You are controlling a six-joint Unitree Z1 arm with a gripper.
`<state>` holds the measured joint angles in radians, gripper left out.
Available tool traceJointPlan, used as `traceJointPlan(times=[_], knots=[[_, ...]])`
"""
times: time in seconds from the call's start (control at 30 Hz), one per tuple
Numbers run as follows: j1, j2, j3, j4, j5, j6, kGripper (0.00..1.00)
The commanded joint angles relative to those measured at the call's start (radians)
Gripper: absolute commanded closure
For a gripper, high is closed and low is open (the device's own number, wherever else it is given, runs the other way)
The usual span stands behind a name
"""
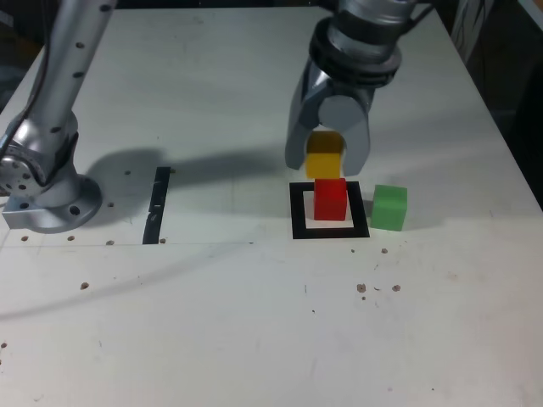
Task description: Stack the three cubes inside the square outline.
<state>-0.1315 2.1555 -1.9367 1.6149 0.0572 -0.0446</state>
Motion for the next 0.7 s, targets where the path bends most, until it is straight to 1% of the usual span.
traceJointPlan(times=[0.0, 0.67], knots=[[0.004, 0.021, -0.011, 0.009, -0.004, 0.008, 0.76], [0.041, 0.087, -0.027, -0.001, -0.026, 0.045, 0.75]])
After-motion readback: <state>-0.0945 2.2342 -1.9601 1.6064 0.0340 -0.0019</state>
